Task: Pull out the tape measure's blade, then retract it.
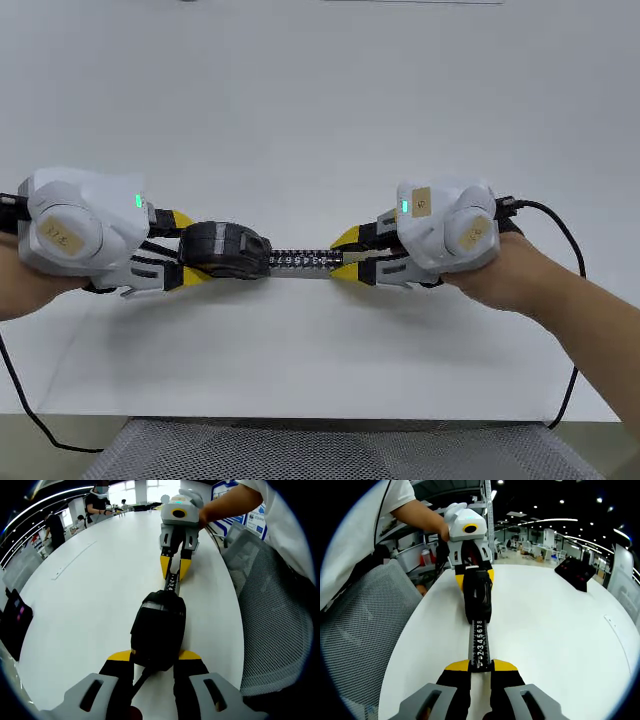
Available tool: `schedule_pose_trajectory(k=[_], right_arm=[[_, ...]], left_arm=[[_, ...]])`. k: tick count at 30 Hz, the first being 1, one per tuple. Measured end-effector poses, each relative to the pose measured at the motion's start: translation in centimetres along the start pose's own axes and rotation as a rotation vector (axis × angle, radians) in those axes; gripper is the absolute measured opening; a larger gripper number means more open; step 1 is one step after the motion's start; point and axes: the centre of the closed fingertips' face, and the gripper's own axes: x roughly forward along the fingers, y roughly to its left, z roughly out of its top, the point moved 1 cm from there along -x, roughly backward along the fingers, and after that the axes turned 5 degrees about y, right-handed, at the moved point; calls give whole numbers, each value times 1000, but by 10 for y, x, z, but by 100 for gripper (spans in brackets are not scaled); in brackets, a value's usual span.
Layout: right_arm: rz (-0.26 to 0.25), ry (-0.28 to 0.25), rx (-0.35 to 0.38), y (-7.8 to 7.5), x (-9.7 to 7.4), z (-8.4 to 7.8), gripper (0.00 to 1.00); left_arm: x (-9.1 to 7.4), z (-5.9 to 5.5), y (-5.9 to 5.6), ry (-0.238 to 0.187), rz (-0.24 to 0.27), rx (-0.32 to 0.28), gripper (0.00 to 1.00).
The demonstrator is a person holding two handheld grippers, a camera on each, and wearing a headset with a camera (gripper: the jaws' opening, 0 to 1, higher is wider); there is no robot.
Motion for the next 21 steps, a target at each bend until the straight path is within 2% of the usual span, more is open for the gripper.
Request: schedule_pose_trajectory(k=[21], right_arm=[[-14,42,-3,-1,-21,-19,10]], left_arm=[[0,1,0,6,6,-4,25]])
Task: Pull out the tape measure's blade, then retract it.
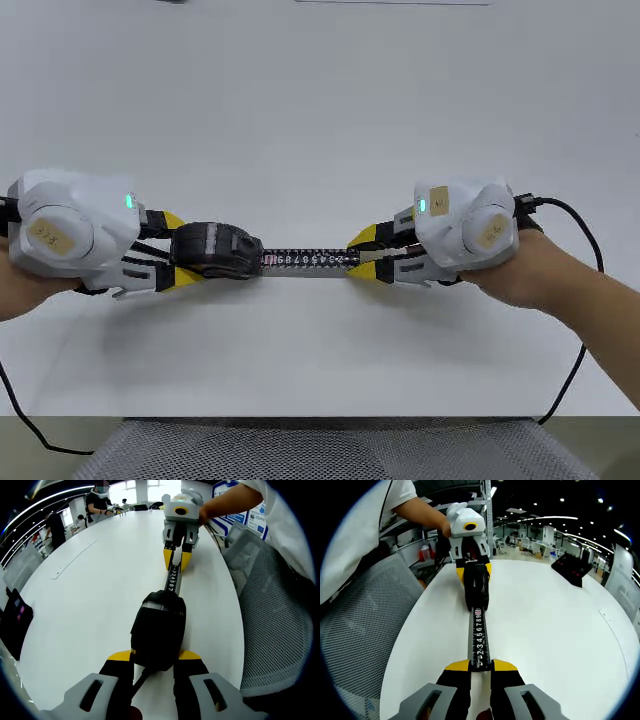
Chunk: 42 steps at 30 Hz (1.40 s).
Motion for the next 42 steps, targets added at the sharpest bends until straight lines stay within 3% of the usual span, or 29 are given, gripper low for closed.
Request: schedule_pose_trajectory(k=[42], right_arm=[[-14,91,2,-1,-36,-36,10]], left_arm=[[1,3,-1,6,4,6,25]])
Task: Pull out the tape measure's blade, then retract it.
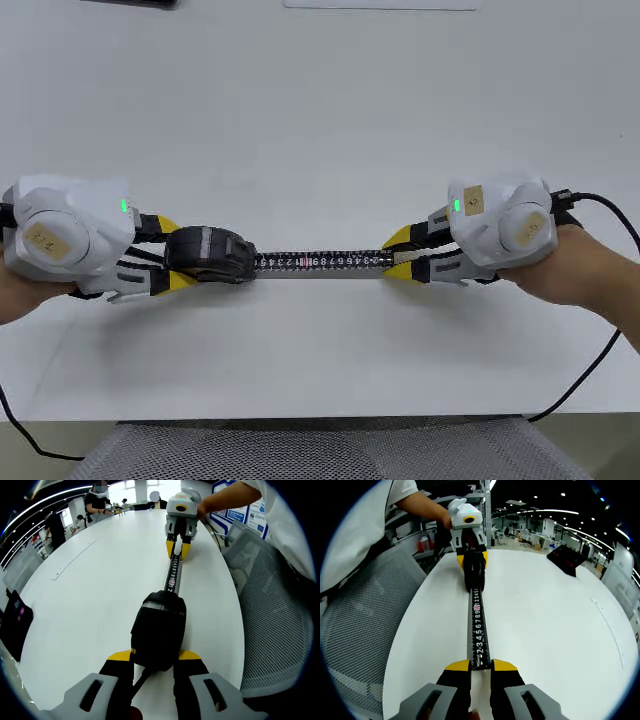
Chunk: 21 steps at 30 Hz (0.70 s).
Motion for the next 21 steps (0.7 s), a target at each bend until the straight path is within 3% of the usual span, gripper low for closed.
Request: schedule_pose_trajectory(k=[21], right_arm=[[3,33,22,4,-10,-14,10]], left_arm=[[0,0,0,2,-1,4,25]])
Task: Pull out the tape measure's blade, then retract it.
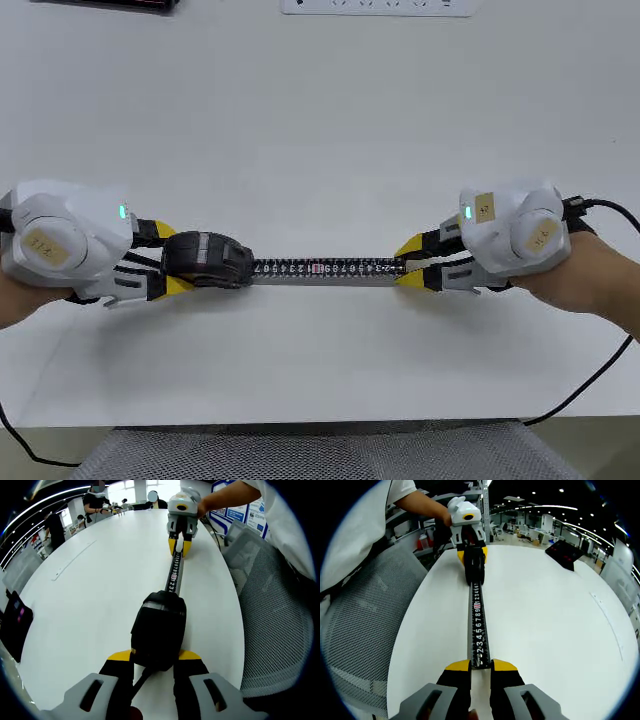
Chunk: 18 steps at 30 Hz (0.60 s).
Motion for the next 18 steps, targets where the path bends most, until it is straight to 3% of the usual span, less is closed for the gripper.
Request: schedule_pose_trajectory(k=[18], right_arm=[[-1,39,10,2,-10,-13,10]], left_arm=[[1,-1,0,0,3,-3,25]])
